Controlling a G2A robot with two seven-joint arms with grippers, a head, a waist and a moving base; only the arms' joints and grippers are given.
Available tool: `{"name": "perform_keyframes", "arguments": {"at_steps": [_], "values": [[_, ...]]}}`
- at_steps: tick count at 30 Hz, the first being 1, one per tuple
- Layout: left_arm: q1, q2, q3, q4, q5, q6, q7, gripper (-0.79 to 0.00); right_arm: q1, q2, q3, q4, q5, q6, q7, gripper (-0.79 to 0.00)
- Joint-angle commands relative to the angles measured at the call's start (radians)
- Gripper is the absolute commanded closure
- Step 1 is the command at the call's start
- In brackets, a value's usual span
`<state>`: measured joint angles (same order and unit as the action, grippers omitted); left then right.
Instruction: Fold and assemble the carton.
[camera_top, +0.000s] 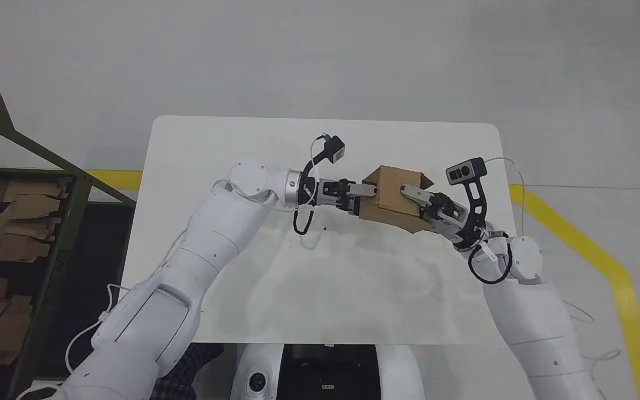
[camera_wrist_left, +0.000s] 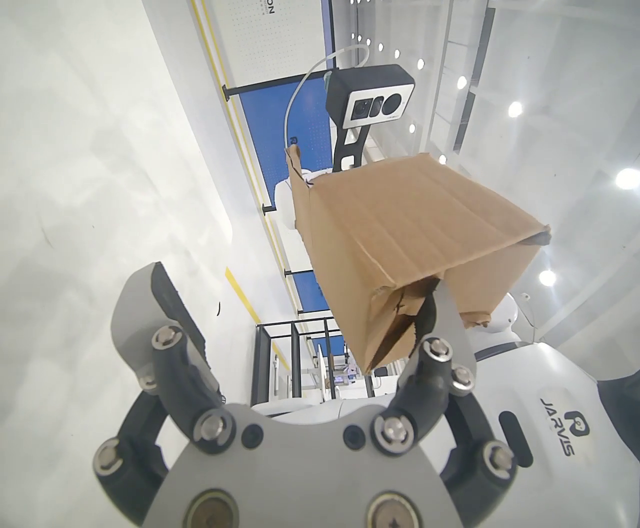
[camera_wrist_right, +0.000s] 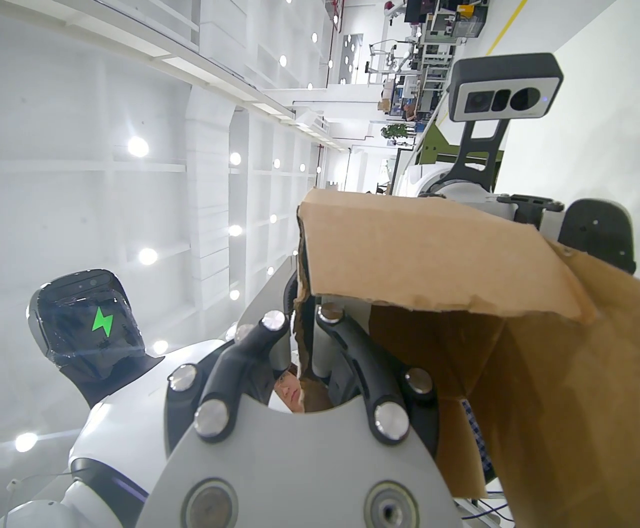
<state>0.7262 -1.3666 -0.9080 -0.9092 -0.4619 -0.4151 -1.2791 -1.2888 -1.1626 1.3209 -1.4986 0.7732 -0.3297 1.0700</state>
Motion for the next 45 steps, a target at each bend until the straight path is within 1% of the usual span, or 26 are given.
{"name": "perform_keyframes", "arguments": {"at_steps": [1,23,30,35,37,39,41,45], "values": [[-0.002,0.0,0.001,0.0,0.0,0.0,0.0,-0.785,0.002,0.0,-0.002,0.001,-0.002,0.002,0.0,0.0],[-0.011,-0.005,0.006,-0.004,0.0,-0.002,0.006,-0.785,0.019,-0.005,-0.016,0.024,-0.004,0.003,0.0,0.0],[0.01,0.009,-0.042,0.0,-0.028,-0.044,0.026,-0.785,0.014,-0.004,-0.001,0.033,0.003,0.0,-0.006,0.0],[0.039,0.021,-0.087,-0.031,-0.064,-0.104,0.025,-0.785,0.016,-0.001,0.01,0.045,-0.001,0.029,0.003,0.0],[0.047,0.026,-0.1,-0.047,-0.054,-0.155,0.029,-0.785,0.022,0.001,0.015,0.055,-0.003,0.051,0.008,0.0],[0.049,0.032,-0.103,-0.077,0.008,-0.193,0.067,-0.785,0.028,0.002,0.017,0.064,0.001,0.074,0.011,0.0],[0.064,0.039,-0.105,-0.121,0.076,-0.253,0.127,-0.785,0.034,0.004,0.021,0.073,-0.007,0.098,0.007,0.0],[0.106,0.063,-0.112,-0.242,0.199,-0.371,0.245,-0.785,0.04,0.008,0.028,0.081,-0.023,0.151,-0.004,0.0]]}}
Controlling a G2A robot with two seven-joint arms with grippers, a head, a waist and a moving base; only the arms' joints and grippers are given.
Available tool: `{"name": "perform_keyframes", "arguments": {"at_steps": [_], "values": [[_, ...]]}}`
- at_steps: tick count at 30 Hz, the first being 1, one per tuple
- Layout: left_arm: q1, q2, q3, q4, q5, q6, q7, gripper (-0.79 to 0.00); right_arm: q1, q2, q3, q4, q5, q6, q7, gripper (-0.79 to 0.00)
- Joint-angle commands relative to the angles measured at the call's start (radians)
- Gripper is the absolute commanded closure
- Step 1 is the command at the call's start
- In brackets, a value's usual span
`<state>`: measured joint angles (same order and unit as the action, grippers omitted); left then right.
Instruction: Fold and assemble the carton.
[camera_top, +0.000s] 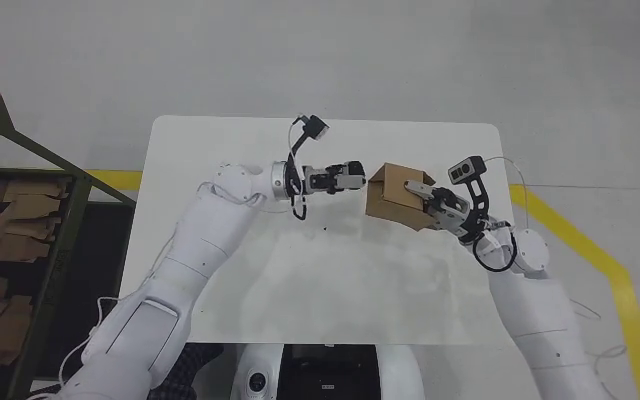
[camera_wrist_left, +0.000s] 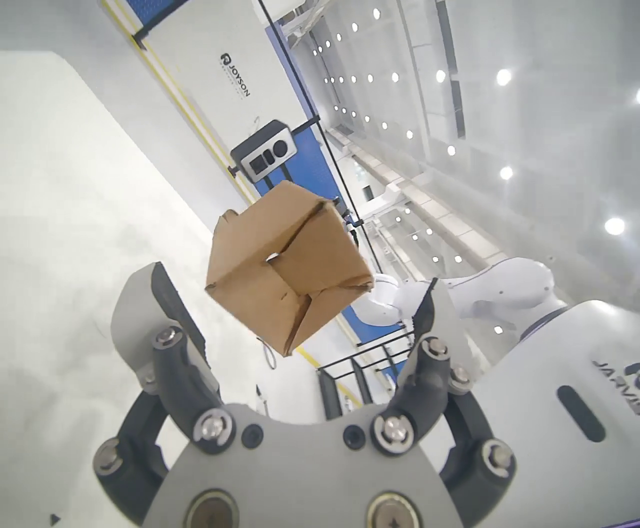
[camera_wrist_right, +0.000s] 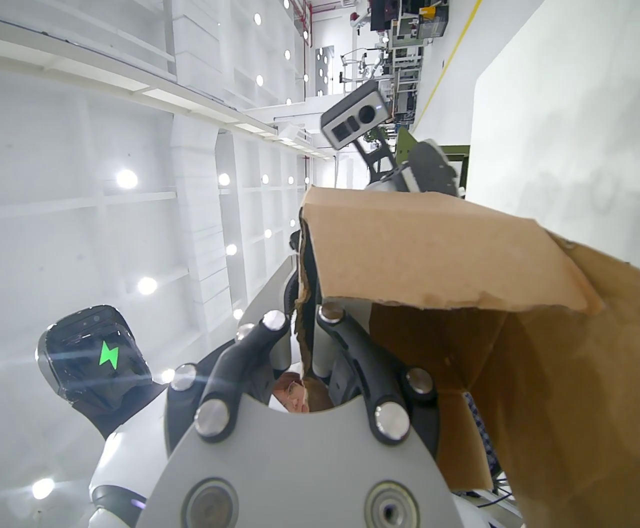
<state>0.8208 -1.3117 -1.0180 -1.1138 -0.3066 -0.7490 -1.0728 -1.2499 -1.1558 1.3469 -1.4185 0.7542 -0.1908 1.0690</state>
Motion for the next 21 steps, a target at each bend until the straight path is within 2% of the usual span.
{"name": "perform_keyframes", "arguments": {"at_steps": [1,4,8,14,21], "values": [[0.023,0.017,-0.004,-0.064,0.098,-0.075,0.076,-0.785,0.001,0.002,0.003,0.002,-0.004,0.026,-0.004,0.0],[0.056,0.043,-0.008,-0.113,0.245,-0.175,0.176,-0.785,0.007,0.004,0.006,0.007,-0.01,0.064,-0.005,0.0],[0.068,0.069,-0.011,-0.126,0.36,-0.263,0.265,-0.785,0.016,0.006,0.003,0.012,-0.017,0.096,-0.001,0.0],[0.085,0.088,-0.048,-0.196,0.516,-0.263,0.324,-0.785,0.018,0.007,0.0,0.01,-0.037,0.099,-0.008,0.0],[0.087,0.088,-0.049,-0.2,0.528,-0.263,0.331,-0.785,0.017,0.008,0.0,0.006,-0.044,0.094,-0.015,0.0]]}}
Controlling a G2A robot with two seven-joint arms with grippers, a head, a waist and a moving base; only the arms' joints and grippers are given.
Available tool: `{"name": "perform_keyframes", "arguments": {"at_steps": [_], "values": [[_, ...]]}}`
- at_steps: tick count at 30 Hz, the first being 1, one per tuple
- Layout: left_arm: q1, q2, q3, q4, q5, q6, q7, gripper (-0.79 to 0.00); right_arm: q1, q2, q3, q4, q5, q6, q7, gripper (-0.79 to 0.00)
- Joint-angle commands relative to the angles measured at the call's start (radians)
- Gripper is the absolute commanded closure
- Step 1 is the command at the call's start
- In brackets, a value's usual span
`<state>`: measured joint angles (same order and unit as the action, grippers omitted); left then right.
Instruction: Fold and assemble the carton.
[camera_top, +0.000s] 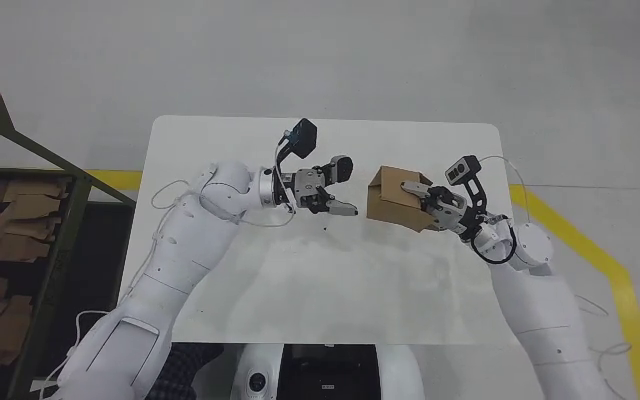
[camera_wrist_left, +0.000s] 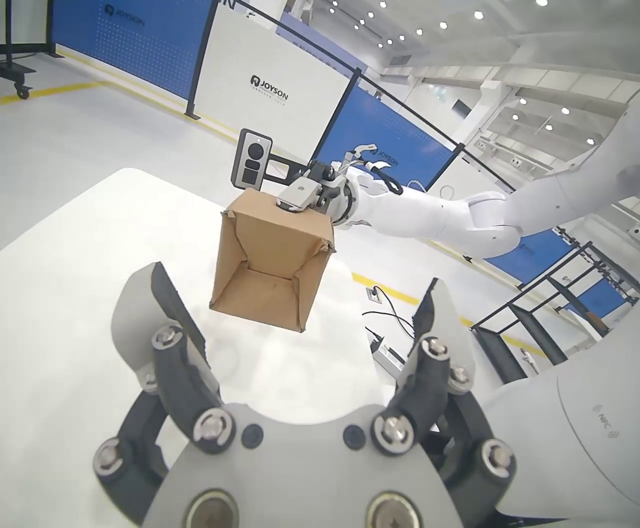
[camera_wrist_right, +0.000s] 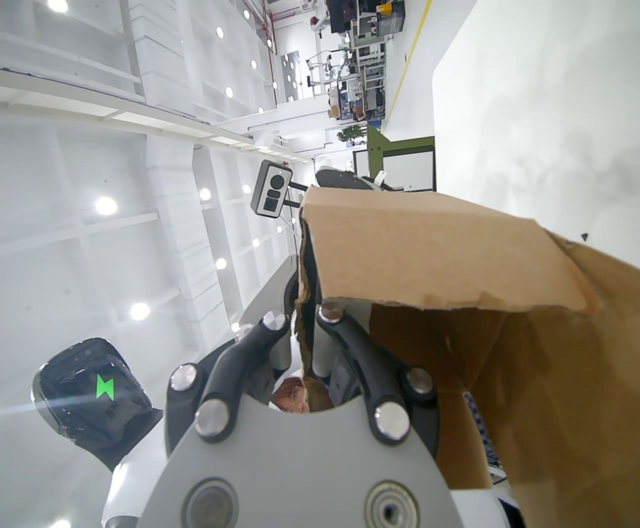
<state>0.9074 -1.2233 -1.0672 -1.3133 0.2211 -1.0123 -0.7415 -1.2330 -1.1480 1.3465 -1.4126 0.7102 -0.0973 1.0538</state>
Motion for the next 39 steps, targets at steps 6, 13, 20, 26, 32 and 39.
{"name": "perform_keyframes", "arguments": {"at_steps": [6,13,20,26,32,39], "values": [[0.0,0.0,0.0,0.0,0.001,0.0,0.0,-0.785,0.0,0.0,0.0,0.0,0.0,0.0,0.0,0.0],[0.016,0.008,-0.039,-0.08,0.181,0.0,0.084,-0.785,-0.009,0.001,-0.001,-0.018,-0.019,0.007,-0.04,0.0],[0.074,0.03,-0.018,-0.192,0.569,0.0,0.387,-0.785,0.008,0.004,0.003,0.004,-0.047,0.003,-0.03,0.0],[0.041,0.065,0.06,-0.114,0.86,0.0,0.709,-0.785,0.005,0.009,0.016,0.008,-0.065,-0.012,-0.023,0.0],[-0.032,0.093,0.168,0.009,0.991,0.0,0.975,-0.785,0.001,0.01,0.0,-0.012,-0.096,-0.027,-0.007,0.0],[-0.126,0.103,0.301,0.114,1.063,0.0,1.145,-0.785,0.011,0.006,-0.037,-0.023,-0.155,-0.077,-0.035,0.0]]}}
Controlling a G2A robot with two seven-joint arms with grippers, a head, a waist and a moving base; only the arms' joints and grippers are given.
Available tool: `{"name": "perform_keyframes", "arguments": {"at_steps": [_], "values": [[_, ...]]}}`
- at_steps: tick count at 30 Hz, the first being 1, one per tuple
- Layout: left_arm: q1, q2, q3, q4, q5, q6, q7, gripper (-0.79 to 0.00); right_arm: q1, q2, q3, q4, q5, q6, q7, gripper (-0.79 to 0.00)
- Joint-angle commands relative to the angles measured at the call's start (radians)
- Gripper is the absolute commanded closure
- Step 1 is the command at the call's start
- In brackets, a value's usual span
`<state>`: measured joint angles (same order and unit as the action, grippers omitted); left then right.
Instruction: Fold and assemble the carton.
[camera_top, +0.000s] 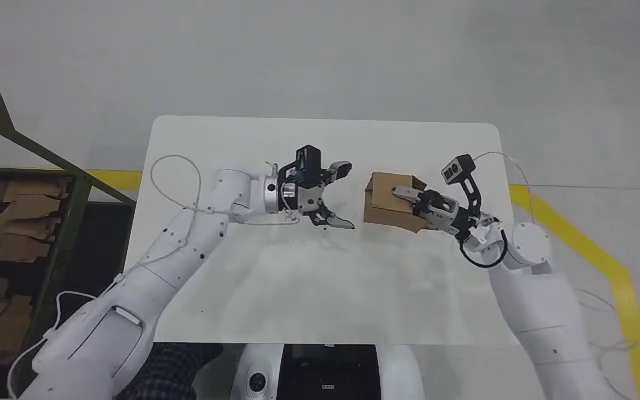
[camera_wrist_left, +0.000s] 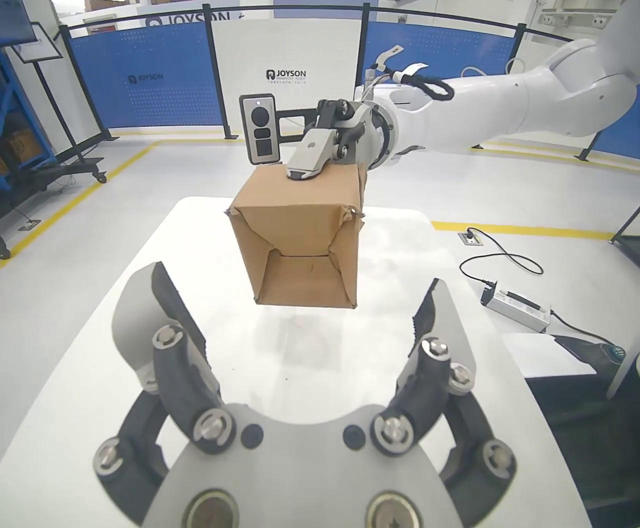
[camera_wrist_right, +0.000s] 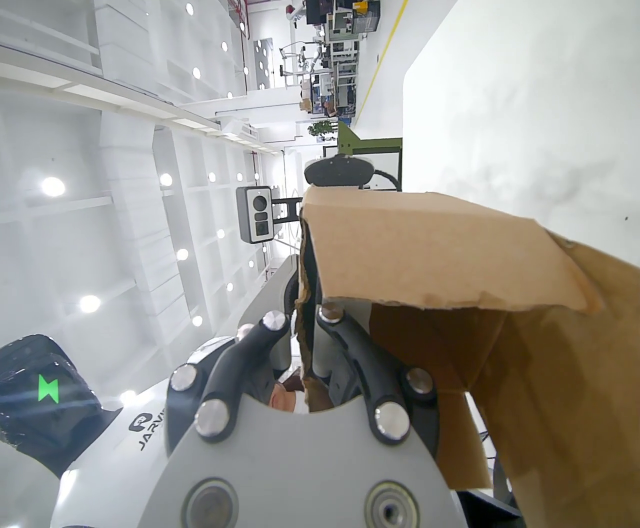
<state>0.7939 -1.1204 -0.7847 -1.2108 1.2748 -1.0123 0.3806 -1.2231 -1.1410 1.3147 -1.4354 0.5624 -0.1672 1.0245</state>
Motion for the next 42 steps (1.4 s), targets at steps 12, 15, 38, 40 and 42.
{"name": "perform_keyframes", "arguments": {"at_steps": [12,15,38,40,42], "values": [[-0.084,-0.015,0.149,0.117,0.044,0.0,0.187,-0.785,0.013,-0.008,-0.054,0.011,-0.017,-0.046,-0.01,0.0],[-0.104,-0.025,0.18,0.141,0.015,0.0,0.186,-0.785,0.015,-0.009,-0.061,0.01,-0.022,-0.053,-0.014,0.0],[-0.184,-0.062,0.311,0.237,-0.135,0.0,0.155,-0.723,0.008,-0.011,-0.079,-0.009,-0.045,-0.076,-0.05,0.0],[-0.187,-0.063,0.318,0.239,-0.147,0.0,0.152,-0.693,0.006,-0.01,-0.078,-0.012,-0.048,-0.074,-0.057,0.0],[-0.189,-0.064,0.325,0.241,-0.159,0.0,0.148,-0.674,0.004,-0.01,-0.076,-0.016,-0.049,-0.074,-0.065,0.0]]}}
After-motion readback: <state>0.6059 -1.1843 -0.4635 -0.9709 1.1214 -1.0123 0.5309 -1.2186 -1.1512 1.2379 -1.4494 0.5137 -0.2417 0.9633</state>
